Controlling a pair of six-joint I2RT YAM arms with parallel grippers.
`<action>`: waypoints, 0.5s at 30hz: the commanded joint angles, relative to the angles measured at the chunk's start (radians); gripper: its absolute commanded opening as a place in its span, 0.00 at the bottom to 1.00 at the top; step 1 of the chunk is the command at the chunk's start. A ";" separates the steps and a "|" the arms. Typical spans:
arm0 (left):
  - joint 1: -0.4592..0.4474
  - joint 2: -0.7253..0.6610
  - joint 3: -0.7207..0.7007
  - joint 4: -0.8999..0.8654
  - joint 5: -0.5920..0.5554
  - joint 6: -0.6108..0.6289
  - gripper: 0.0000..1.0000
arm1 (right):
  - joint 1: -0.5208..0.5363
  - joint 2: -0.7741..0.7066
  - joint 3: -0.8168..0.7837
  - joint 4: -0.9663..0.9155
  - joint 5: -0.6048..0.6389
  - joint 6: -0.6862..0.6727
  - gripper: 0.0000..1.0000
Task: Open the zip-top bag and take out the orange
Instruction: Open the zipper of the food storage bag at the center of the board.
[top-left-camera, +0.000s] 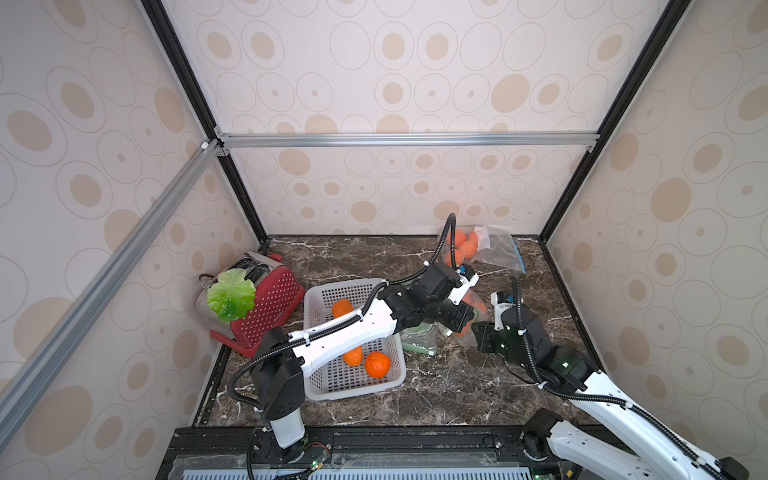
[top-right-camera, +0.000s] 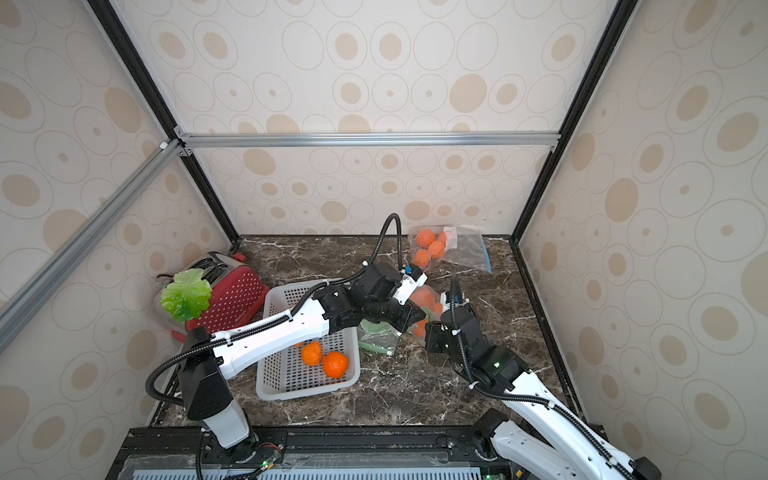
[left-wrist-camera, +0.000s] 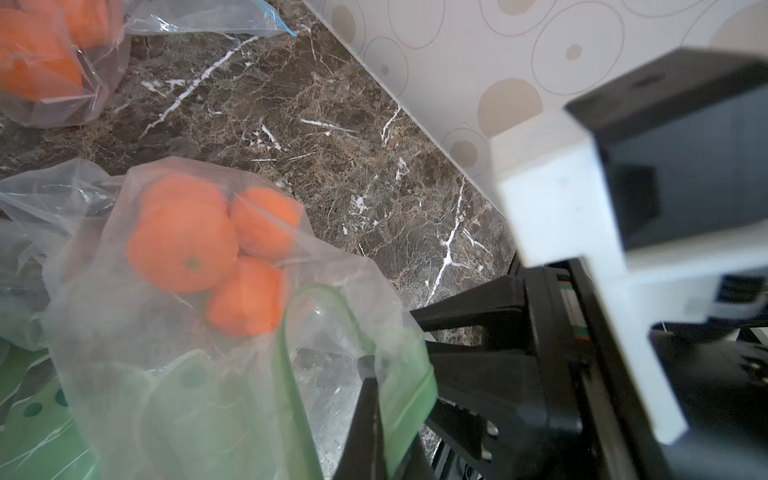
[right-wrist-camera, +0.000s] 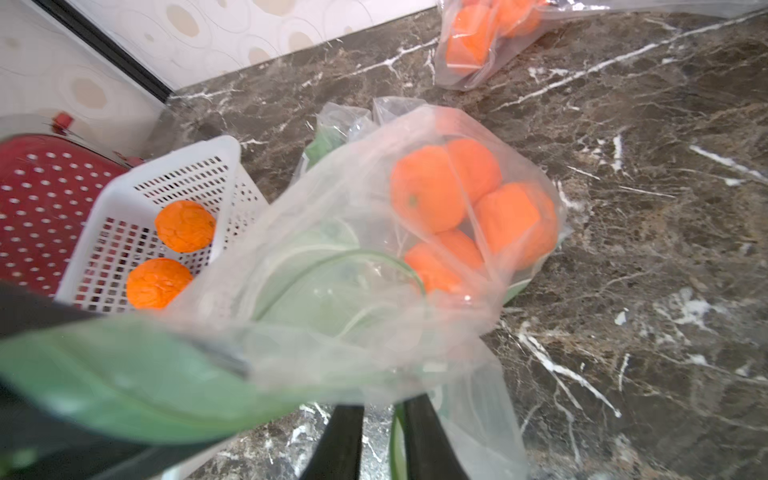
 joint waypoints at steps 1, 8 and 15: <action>-0.001 0.031 0.083 -0.074 -0.008 0.013 0.00 | -0.002 -0.023 -0.002 0.046 -0.085 0.004 0.21; -0.001 0.056 0.128 -0.089 0.007 0.000 0.00 | -0.002 -0.052 0.019 0.014 -0.158 -0.048 0.24; 0.020 0.036 0.087 -0.043 -0.043 -0.015 0.00 | -0.002 -0.033 0.054 0.003 -0.296 -0.047 0.18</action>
